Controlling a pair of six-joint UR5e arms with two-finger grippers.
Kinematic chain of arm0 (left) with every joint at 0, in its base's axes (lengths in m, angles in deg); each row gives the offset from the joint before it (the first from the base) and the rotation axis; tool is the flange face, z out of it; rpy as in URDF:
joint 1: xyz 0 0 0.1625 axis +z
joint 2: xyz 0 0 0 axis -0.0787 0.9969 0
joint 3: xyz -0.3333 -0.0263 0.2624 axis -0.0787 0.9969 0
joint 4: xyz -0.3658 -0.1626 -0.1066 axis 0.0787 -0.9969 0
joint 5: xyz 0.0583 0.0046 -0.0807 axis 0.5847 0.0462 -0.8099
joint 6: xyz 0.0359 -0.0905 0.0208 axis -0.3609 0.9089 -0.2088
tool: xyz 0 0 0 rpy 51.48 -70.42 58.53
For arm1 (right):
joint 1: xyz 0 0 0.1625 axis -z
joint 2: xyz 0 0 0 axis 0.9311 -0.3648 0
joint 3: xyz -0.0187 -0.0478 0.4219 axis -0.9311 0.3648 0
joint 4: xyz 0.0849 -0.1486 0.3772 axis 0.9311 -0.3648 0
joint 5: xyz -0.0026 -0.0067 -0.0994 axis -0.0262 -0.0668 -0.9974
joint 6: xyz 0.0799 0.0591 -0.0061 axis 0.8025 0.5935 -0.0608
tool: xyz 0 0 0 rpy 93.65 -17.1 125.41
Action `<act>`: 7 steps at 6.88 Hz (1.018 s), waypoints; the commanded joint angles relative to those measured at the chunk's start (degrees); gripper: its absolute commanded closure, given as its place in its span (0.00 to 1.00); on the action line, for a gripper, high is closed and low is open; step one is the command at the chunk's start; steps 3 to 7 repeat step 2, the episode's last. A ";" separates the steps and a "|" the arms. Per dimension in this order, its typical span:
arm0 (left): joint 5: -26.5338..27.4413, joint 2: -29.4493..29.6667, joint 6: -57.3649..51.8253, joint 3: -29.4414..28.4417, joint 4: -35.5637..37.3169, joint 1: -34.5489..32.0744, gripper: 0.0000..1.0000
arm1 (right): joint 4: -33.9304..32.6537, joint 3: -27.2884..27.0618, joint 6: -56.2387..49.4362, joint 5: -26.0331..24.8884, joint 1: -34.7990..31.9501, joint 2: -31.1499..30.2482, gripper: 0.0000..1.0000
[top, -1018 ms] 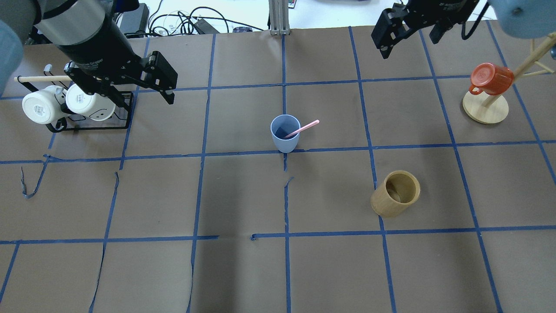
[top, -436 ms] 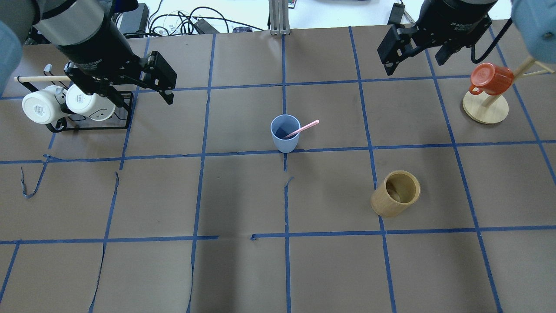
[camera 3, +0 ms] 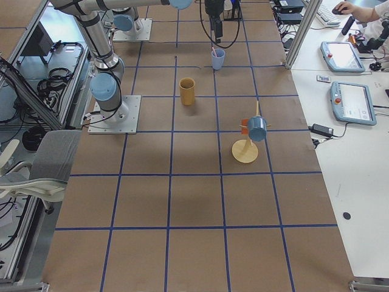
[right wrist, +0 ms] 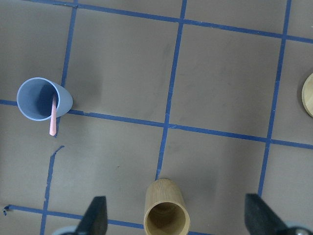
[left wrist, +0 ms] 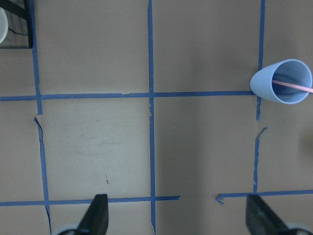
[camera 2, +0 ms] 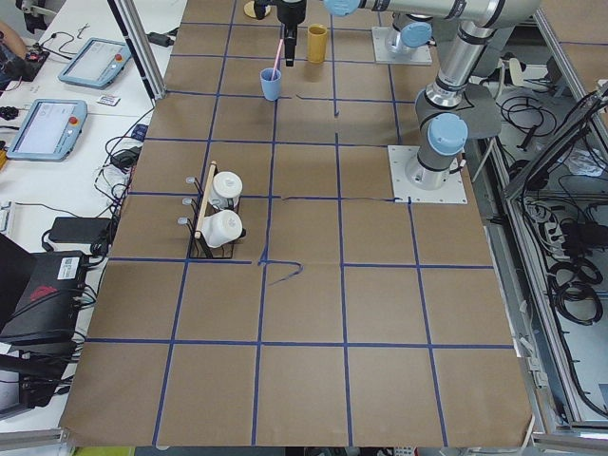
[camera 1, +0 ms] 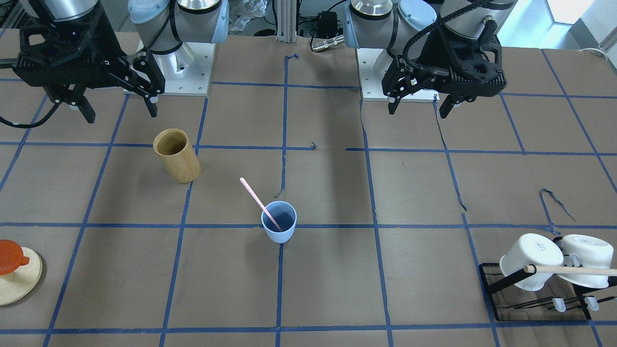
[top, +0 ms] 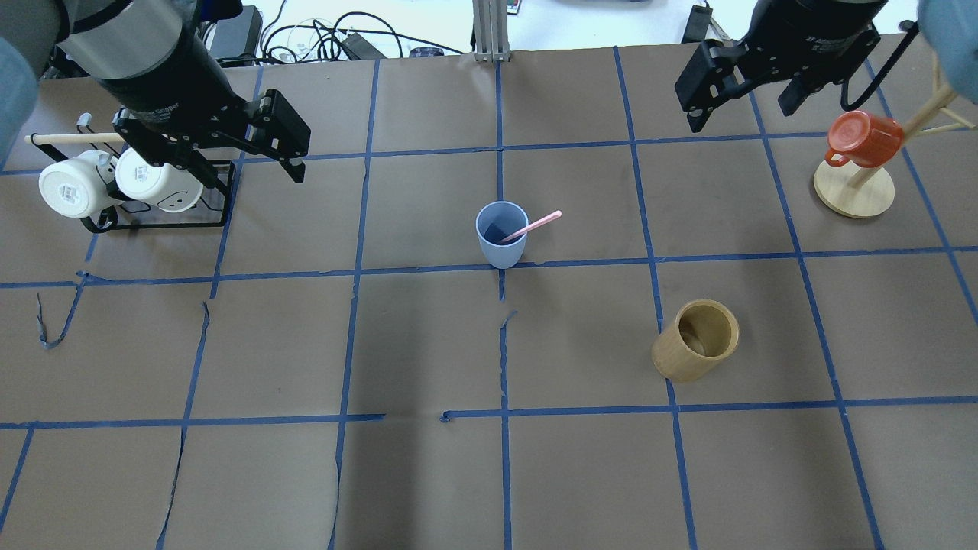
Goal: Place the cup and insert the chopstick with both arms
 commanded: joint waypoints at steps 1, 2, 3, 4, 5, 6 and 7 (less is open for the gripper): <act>0.00 0.00 0.04 0.07 0.00 0.00 0.00 | 0.06 0.02 0.02 0.00 0.05 0.01 0.00; 0.00 0.00 0.04 -0.02 0.00 0.00 0.00 | 0.06 -0.07 -0.06 0.09 0.05 0.01 0.00; 0.00 0.00 0.04 -0.02 0.00 0.00 0.00 | 0.06 -0.07 -0.06 0.09 0.05 0.01 0.00; 0.00 0.00 0.04 -0.02 0.00 0.00 0.00 | 0.06 -0.07 -0.06 0.09 0.05 0.01 0.00; 0.00 0.00 0.04 -0.02 0.00 0.00 0.00 | 0.06 -0.07 -0.06 0.09 0.05 0.01 0.00; 0.00 0.00 0.04 -0.02 0.00 0.00 0.00 | 0.06 -0.07 -0.06 0.09 0.05 0.01 0.00; 0.00 0.00 0.04 -0.02 0.00 0.00 0.00 | 0.06 -0.07 -0.06 0.09 0.05 0.01 0.00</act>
